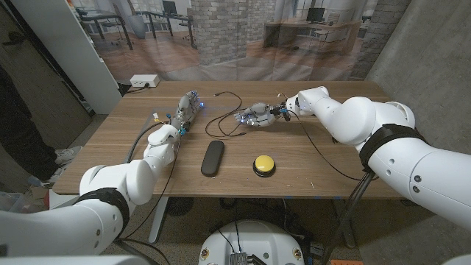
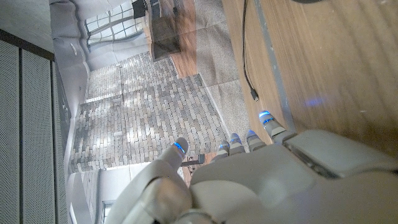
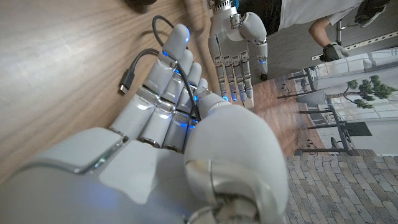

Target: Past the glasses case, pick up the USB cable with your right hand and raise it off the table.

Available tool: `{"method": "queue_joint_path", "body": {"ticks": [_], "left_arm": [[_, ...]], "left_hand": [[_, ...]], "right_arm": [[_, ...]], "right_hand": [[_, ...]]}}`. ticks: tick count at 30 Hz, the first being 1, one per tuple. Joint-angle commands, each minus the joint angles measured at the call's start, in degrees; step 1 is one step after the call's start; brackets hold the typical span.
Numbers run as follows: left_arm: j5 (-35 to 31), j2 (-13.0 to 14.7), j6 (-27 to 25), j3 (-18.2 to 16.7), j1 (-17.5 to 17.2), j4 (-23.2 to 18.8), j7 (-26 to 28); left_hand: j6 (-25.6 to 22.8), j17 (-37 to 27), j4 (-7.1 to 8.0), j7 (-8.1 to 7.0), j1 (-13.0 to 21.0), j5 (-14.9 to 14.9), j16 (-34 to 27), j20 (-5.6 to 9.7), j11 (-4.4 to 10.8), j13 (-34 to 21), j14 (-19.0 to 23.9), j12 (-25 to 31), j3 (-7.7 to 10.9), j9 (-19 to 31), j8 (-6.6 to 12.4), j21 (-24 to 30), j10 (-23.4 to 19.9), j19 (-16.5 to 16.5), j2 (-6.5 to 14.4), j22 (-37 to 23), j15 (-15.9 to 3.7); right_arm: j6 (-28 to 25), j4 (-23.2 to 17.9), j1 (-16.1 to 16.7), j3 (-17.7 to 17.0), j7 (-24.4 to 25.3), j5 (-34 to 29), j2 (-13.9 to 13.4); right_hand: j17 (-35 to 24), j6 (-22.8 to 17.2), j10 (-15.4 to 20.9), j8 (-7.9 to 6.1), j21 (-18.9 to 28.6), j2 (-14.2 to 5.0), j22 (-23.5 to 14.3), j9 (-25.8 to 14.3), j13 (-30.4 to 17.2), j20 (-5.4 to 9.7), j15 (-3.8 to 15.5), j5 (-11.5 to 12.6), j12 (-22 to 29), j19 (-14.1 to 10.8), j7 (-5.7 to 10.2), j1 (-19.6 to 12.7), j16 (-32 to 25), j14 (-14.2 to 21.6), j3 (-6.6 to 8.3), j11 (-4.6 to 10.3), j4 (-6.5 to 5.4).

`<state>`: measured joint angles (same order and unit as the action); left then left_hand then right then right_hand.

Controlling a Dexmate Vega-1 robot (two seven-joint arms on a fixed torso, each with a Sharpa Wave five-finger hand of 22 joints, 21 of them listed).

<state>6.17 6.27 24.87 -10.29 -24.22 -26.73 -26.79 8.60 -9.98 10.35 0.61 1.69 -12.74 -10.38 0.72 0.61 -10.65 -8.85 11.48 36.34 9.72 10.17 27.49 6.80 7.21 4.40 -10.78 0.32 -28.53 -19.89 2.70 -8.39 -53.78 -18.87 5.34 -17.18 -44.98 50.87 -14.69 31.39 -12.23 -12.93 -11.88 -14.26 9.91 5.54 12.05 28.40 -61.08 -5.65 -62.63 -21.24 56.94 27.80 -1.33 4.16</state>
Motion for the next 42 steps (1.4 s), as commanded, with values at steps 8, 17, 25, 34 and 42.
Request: {"method": "queue_joint_path", "body": {"ticks": [8,17,25,34,42], "left_arm": [[-0.4,-0.3,-0.1,0.3,0.0,-0.7,0.7],[-0.6,-0.4,-0.3,0.5,0.1,-0.9,1.0],[-0.8,-0.5,-0.2,0.7,0.4,-0.6,1.2],[-0.8,-0.5,-0.4,0.8,0.1,-1.4,1.3],[-0.8,-0.6,-1.6,0.9,-1.3,-4.6,1.5]], "left_hand": [[0.2,-0.3,0.03,0.07,-0.4,-0.4,-0.4,-0.24,-0.22,-0.2,-0.2,0.3,0.18,0.3,0.28,0.0,0.3,0.0,5.5,-0.2,0.07],[0.2,-0.3,0.02,0.04,-0.4,-0.4,-0.4,-0.26,-0.24,-0.2,-0.2,0.3,0.15,0.3,0.28,0.0,0.3,0.0,5.5,-0.2,0.08],[0.1,-0.3,0.02,0.11,-0.4,-0.4,-0.4,-0.26,-0.24,-0.2,-0.2,0.3,0.14,0.3,0.29,-0.1,0.3,0.0,5.5,-0.2,0.08],[0.2,-0.3,0.02,0.05,-0.4,-0.4,-0.4,-0.29,-0.24,-0.2,-0.3,0.3,0.13,0.3,0.28,-0.1,0.3,0.0,5.5,-0.2,0.08],[0.2,-0.3,0.02,0.02,-0.4,-0.4,-0.4,-0.26,-0.23,-0.2,-0.2,0.3,0.11,0.3,0.28,-0.1,0.3,0.0,5.5,-0.3,0.09]], "right_arm": [[-3.9,-22.6,7.6,2.4,-7.6,-6.2,0.3],[-3.4,-32.9,11.9,3.8,-5.9,-7.0,0.1],[-2.6,-36.4,13.2,4.5,-4.4,-6.9,-0.4],[-1.6,-38.6,14.3,4.7,-3.3,-6.1,-0.7],[-1.0,-41.8,15.8,4.6,-1.6,-5.7,-0.9]], "right_hand": [[-0.8,-1.6,0.9,-0.17,1.1,0.10,-0.4,-0.1,-0.5,0.07,1.50,-0.7,0.6,-0.2,-0.56,-1.0,-0.5,2.2,1.21,-0.37,-0.65],[-1.1,-2.1,1.2,-0.04,1.6,0.17,-0.5,-0.1,-0.6,0.03,1.36,-1.1,0.6,0.1,-0.48,-1.4,-0.5,2.3,1.73,-0.45,-0.99],[-1.3,-2.4,1.2,0.08,2.0,0.24,-0.5,-0.1,-0.7,-0.01,1.42,-1.3,0.6,0.2,-0.54,-1.6,-0.6,2.4,2.02,-0.58,-1.28],[-1.6,-3.0,1.4,0.15,2.5,0.35,-0.6,-0.2,-0.8,-0.01,1.42,-1.5,0.6,0.5,-0.05,-1.7,-0.7,2.5,2.27,-0.53,-1.62],[-2.1,-4.1,2.2,0.15,3.5,0.63,-0.7,-0.1,-0.4,0.46,2.50,-1.6,0.3,0.5,0.83,-1.9,-1.2,3.4,2.38,-0.04,-2.12]]}}
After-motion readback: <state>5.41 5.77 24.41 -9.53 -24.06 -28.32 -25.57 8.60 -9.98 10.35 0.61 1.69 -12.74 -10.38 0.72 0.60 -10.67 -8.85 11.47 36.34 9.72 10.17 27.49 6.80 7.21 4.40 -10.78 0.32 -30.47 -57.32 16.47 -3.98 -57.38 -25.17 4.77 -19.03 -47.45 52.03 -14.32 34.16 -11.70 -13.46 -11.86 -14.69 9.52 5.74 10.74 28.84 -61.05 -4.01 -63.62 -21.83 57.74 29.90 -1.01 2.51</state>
